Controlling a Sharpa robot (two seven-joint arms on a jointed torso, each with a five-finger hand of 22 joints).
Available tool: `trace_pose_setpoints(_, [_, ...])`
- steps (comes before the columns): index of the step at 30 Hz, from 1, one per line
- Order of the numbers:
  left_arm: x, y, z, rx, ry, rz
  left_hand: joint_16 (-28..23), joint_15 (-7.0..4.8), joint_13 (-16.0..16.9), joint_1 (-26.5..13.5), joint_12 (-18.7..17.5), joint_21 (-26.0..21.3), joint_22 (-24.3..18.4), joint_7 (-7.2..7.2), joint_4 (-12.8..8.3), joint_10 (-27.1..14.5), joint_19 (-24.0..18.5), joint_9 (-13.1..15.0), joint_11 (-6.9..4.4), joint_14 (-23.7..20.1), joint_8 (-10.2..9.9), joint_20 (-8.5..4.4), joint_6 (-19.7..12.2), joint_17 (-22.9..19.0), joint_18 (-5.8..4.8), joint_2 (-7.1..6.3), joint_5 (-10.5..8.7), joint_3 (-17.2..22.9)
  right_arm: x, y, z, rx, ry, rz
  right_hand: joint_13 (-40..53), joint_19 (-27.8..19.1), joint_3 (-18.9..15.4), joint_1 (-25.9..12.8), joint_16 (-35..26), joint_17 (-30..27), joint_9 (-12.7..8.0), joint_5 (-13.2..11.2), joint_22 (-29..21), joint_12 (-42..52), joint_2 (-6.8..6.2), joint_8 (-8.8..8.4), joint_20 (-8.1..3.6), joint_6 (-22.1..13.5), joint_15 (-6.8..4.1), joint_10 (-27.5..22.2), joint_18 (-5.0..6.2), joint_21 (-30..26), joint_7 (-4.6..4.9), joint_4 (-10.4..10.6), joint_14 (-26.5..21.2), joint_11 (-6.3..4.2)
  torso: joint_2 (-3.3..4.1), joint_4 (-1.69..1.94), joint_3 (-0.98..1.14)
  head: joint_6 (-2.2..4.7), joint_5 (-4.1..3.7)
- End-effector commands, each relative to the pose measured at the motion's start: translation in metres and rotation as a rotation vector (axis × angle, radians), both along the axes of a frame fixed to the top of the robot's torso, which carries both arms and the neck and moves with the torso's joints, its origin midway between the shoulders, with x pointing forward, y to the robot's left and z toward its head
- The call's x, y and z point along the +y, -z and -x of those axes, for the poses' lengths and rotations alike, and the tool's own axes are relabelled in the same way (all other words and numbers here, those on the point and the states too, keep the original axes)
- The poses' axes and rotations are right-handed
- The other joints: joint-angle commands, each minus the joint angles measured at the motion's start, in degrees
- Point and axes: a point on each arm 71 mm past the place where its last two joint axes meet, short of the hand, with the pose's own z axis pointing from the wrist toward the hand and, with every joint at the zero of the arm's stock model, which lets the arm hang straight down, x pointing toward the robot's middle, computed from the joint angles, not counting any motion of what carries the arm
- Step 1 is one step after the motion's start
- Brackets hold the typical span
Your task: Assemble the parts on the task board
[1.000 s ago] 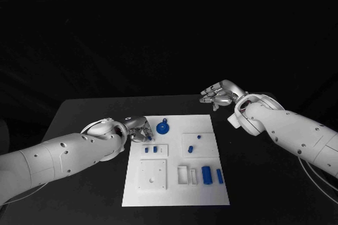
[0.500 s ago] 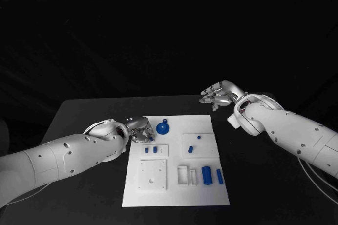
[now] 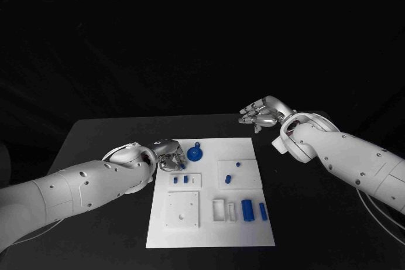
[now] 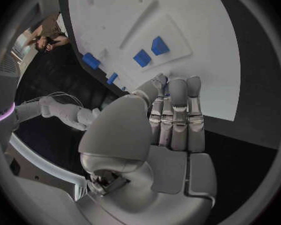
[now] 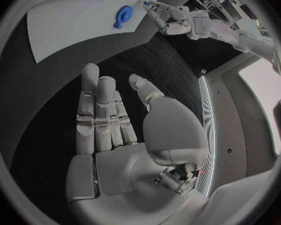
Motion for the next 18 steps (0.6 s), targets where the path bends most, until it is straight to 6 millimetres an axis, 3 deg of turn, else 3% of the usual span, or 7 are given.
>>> trace_pose_setpoints(1, [-0.0025, 0.0029, 0.0009, 0.016, 0.011, -0.009, 0.13, 0.09, 0.06, 0.17, 0.17, 0.07, 1.26, 0.18, -0.02, 0.13, 0.20, 0.07, -0.01, 0.34, 0.38, -0.27, 0.00, 0.08, 1.14, 0.18, 0.05, 0.13, 0.0020, -0.0005, 0.0005, -0.003, -0.013, -0.003, -0.09, 1.70, 0.24, -0.31, 0.27, -0.05, -0.04, 0.36, -0.05, -0.28, -0.28, 0.14, 0.14, 0.27, 0.05, -0.07, 1.03, 0.18, 0.04, -0.04, -0.39, -0.01, -0.01, 0.02, 0.02, -0.03, -0.05])
trace_pose_setpoints(18, [0.0013, 0.0113, 0.0020, 0.053, 0.004, -0.058, 0.07, 0.10, 0.07, 0.36, 0.18, 0.38, 1.32, 0.20, -0.38, 0.20, -0.05, 0.07, 0.01, 0.16, 0.39, -0.26, 0.06, 0.09, 1.23, 0.12, 0.25, 0.42, 0.0015, -0.0006, 0.0006, -0.003, -0.013, -0.003, -0.09, 1.70, 0.24, -0.31, 0.27, -0.05, -0.04, 0.36, -0.05, -0.28, -0.28, 0.14, 0.14, 0.27, 0.05, -0.07, 1.03, 0.18, 0.04, -0.04, -0.39, -0.01, 0.01, 0.02, -0.04, -0.24, -0.19])
